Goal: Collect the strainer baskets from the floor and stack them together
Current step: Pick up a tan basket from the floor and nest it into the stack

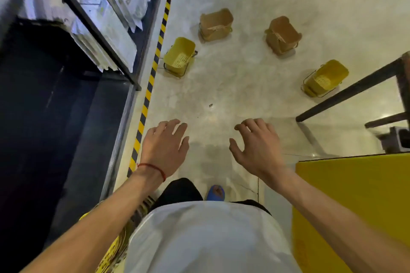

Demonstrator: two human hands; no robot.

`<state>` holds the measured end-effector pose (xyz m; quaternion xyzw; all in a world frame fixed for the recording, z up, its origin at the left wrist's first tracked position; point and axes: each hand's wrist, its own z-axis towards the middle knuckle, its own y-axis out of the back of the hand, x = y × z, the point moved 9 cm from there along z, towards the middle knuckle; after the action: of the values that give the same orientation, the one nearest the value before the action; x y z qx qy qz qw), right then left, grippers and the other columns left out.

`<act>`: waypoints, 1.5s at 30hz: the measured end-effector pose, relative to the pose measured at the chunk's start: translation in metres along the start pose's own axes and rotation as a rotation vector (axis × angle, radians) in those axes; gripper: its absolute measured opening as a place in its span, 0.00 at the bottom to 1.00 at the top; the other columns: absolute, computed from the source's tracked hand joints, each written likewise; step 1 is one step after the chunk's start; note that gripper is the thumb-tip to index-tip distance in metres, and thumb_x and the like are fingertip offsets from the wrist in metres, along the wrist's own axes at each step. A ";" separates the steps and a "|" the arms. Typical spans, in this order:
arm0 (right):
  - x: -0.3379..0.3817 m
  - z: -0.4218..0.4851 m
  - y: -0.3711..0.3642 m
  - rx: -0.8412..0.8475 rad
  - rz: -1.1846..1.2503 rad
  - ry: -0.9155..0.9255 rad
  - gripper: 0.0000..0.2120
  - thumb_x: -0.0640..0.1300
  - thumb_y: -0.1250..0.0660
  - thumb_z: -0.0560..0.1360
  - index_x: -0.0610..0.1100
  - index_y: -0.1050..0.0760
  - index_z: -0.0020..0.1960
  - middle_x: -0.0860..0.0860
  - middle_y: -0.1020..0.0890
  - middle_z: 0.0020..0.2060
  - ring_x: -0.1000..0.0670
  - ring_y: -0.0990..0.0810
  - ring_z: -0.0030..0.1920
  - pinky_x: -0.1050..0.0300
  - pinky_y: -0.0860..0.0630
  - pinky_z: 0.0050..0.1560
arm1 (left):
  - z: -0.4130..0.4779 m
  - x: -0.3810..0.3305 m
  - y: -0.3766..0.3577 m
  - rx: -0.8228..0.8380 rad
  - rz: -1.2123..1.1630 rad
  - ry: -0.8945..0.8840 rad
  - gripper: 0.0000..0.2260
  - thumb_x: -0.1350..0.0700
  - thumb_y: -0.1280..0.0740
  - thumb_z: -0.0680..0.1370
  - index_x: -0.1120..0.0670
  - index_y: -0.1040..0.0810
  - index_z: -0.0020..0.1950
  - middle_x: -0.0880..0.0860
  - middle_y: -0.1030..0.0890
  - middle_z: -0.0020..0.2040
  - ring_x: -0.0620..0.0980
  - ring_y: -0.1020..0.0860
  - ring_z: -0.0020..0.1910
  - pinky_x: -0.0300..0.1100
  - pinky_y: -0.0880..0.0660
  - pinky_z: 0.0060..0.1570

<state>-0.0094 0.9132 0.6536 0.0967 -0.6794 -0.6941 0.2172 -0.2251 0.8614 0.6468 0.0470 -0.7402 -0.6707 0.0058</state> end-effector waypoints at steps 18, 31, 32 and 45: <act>-0.210 0.239 0.015 0.035 -0.091 -0.468 0.21 0.60 0.41 0.77 0.49 0.20 0.59 0.52 0.19 0.55 0.48 0.24 0.58 0.50 0.28 0.58 | 0.393 -0.108 0.028 -0.028 0.018 -0.419 0.17 0.45 0.42 0.79 0.50 0.25 0.64 0.49 0.23 0.62 0.53 0.26 0.59 0.49 0.29 0.51; -0.381 0.391 0.016 -0.025 -0.109 -0.679 0.18 0.57 0.39 0.76 0.47 0.18 0.54 0.51 0.18 0.50 0.46 0.23 0.52 0.50 0.29 0.52 | 0.637 -0.240 0.026 0.012 0.072 -0.629 0.18 0.44 0.45 0.79 0.50 0.25 0.63 0.49 0.23 0.62 0.53 0.25 0.58 0.50 0.28 0.50; -0.402 0.403 0.015 -0.025 -0.106 -0.694 0.18 0.57 0.39 0.76 0.47 0.18 0.54 0.50 0.18 0.49 0.46 0.23 0.51 0.49 0.29 0.52 | 0.657 -0.253 0.027 0.015 0.076 -0.630 0.18 0.44 0.45 0.79 0.50 0.25 0.62 0.49 0.23 0.62 0.53 0.25 0.58 0.50 0.27 0.50; -0.618 0.547 0.024 -0.073 -0.039 -0.856 0.18 0.56 0.40 0.77 0.45 0.18 0.52 0.49 0.17 0.46 0.45 0.23 0.48 0.51 0.30 0.45 | 0.889 -0.378 0.034 0.031 0.086 -0.681 0.17 0.46 0.45 0.80 0.53 0.23 0.59 0.52 0.23 0.57 0.54 0.24 0.51 0.50 0.26 0.45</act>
<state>0.3075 1.6744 0.6095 -0.1949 -0.6812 -0.6994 -0.0942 0.0856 1.7761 0.6119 -0.2110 -0.7112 -0.6355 -0.2141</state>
